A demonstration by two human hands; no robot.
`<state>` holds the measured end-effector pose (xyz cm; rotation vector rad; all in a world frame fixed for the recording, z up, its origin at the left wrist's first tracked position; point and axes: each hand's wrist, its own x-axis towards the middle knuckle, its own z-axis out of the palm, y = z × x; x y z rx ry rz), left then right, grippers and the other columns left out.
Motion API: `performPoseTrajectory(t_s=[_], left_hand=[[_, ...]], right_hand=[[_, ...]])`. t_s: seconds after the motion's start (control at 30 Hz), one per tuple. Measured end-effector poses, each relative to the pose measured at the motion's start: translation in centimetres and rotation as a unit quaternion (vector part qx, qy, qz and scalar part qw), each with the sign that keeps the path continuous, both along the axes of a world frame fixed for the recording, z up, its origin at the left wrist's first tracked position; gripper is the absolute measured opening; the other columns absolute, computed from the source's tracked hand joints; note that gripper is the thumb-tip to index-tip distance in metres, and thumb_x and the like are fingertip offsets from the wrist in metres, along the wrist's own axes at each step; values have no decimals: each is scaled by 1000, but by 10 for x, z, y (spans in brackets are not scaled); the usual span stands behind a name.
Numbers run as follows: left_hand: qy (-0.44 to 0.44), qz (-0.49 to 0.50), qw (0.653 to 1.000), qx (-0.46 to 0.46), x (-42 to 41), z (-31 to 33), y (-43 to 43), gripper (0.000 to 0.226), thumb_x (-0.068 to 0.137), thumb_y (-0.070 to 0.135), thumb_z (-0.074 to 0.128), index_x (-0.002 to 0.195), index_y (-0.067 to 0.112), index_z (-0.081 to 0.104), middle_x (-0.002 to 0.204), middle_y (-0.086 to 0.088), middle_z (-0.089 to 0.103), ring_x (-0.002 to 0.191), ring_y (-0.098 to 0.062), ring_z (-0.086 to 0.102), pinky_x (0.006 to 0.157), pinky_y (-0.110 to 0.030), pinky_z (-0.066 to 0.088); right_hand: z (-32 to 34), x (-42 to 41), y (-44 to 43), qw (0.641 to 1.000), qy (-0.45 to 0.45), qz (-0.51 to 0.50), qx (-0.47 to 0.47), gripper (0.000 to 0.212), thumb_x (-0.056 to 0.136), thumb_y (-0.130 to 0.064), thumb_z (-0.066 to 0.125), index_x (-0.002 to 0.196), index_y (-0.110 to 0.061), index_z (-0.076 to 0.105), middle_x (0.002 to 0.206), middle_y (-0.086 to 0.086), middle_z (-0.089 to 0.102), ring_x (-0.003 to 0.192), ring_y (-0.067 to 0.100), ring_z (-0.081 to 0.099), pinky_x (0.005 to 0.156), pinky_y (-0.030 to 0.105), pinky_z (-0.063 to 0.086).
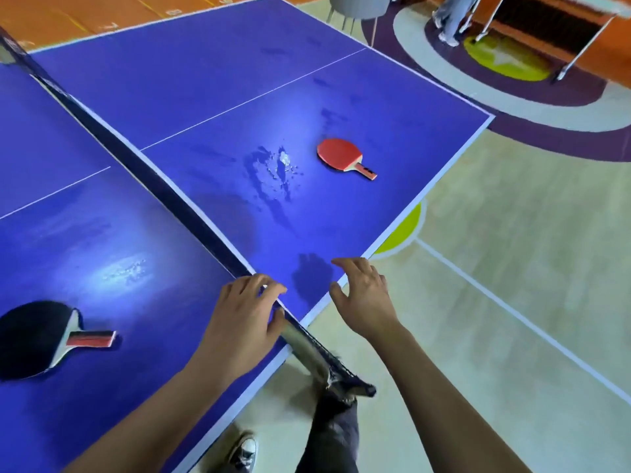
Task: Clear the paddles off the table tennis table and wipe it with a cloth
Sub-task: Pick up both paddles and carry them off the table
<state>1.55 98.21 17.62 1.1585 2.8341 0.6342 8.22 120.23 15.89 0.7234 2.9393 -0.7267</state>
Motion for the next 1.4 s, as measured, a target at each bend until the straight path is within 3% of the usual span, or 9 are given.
performPoseTrajectory(t_s=[0.2,0.43,0.73,0.87,1.0,1.17,1.4], left_hand=[[-31,58,998,-19,-43,-14,127,35,90,31,41,109,19,68,111,1,65,105,-27,60,92,-42,46],[-78,109,988,-81,-83,-53,235,22,84,18,69,107,18,68,106,2,66,99,-28,63,88,-44,48],[-70,142,980,-121,-137,-81,284,26,78,14,78,101,19,69,101,3,66,92,-27,64,83,-41,49],[-73,161,976,-124,-152,-89,290,22,81,15,75,102,19,69,101,3,66,93,-27,63,84,-40,48],[-65,171,976,-120,-159,-89,288,20,83,17,72,102,19,69,101,3,65,93,-25,61,85,-39,47],[-59,174,977,-108,-159,-83,273,18,84,18,71,101,20,68,101,4,65,93,-25,61,85,-39,48],[-34,217,973,-70,-140,-60,206,17,86,18,68,103,19,69,104,3,65,96,-26,61,88,-41,48]], right_hand=[[-47,-75,125,997,-46,48,-39,44,100,-31,54,144,-27,51,141,1,49,127,25,51,111,41,32],[-102,-187,263,996,-77,53,-8,45,100,-29,53,144,-20,51,141,10,49,124,31,51,107,42,34],[-158,-331,349,987,-101,27,126,40,97,-25,49,133,-7,50,132,13,52,121,34,51,99,44,38],[-178,-365,363,983,-116,22,142,34,98,-18,47,130,-6,49,131,15,53,121,35,51,98,44,37],[-186,-375,362,987,-95,20,128,33,105,-23,44,130,-1,45,130,19,56,120,38,55,98,45,39],[-174,-354,338,999,-53,5,4,34,107,-26,45,127,0,36,123,22,59,110,43,62,87,46,45],[-120,-299,249,991,28,-20,-129,32,104,-28,52,123,-5,44,116,18,60,104,42,58,78,41,38]])
